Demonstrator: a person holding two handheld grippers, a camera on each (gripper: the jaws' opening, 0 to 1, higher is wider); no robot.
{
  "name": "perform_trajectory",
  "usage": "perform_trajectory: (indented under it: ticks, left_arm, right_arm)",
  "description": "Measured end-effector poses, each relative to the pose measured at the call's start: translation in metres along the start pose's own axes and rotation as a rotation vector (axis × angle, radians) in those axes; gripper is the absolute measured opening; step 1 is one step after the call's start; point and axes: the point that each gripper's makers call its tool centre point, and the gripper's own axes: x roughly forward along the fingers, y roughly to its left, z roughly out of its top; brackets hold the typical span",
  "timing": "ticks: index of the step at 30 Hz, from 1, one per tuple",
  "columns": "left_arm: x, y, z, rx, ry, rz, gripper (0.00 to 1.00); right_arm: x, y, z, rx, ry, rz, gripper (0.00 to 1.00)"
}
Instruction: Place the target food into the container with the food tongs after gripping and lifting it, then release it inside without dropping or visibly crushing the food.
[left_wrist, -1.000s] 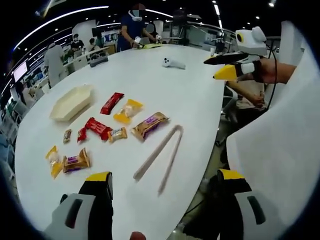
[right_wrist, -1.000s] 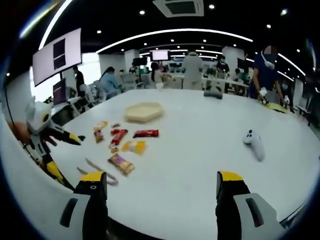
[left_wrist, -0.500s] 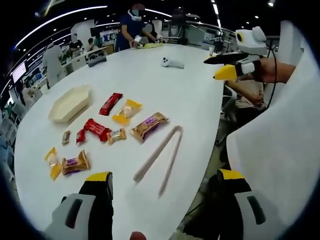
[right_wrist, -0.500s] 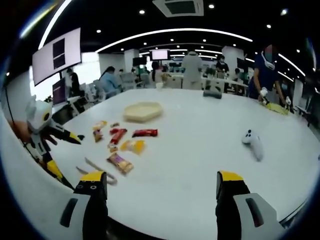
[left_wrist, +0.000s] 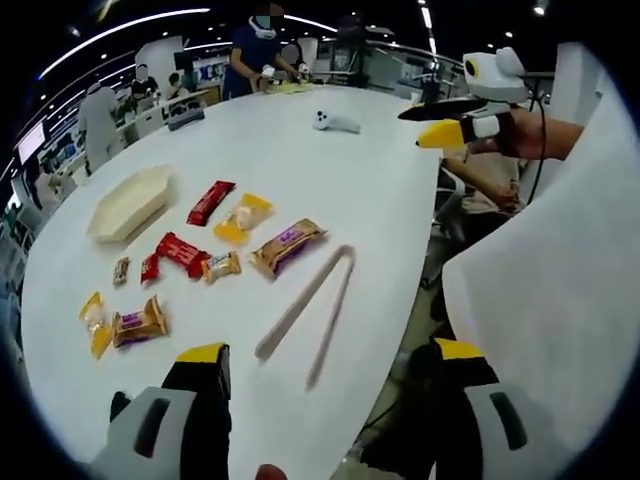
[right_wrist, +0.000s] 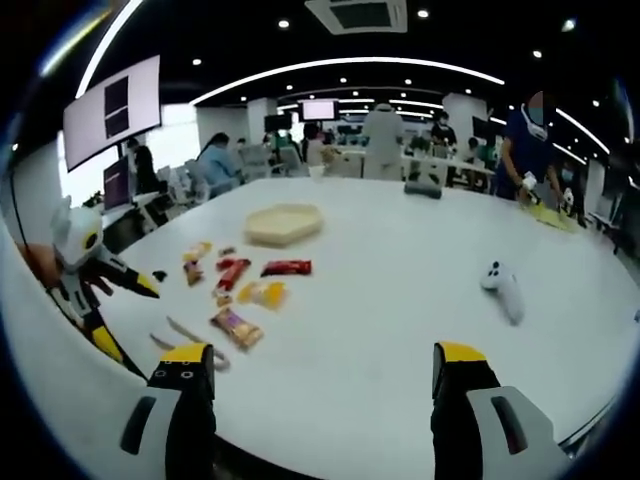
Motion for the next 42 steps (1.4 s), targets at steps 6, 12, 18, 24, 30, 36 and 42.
perform_trajectory:
  ticks: [6,12,18,24,30,36,42]
  left_arm:
    - [0.001,-0.001,0.000,0.012,0.011,-0.009,0.80]
    - [0.001,-0.003,0.005,0.012,-0.007,-0.017,0.78]
    - [0.003,-0.004,0.002,0.015,0.000,-0.018,0.78]
    - [0.006,-0.006,-0.002,0.022,0.015,-0.018,0.76]
    - [0.010,-0.004,-0.004,0.028,0.020,-0.022,0.71]
    - [0.014,0.002,-0.005,0.018,0.023,0.003,0.69]
    - [0.017,0.001,-0.008,0.052,0.045,0.000,0.66]
  right_arm:
    - [-0.001,-0.001,-0.001,0.000,0.003,-0.005,0.91]
    - [-0.001,-0.002,0.001,-0.003,-0.003,-0.006,0.91]
    - [-0.002,-0.004,0.002,-0.011,-0.002,-0.009,0.91]
    - [-0.002,-0.004,0.001,-0.010,-0.002,-0.006,0.91]
    - [-0.002,-0.006,0.004,-0.005,-0.010,-0.008,0.91]
    - [-0.002,-0.008,0.005,0.005,-0.013,-0.013,0.91]
    - [-0.003,-0.011,0.005,0.013,-0.015,-0.022,0.90]
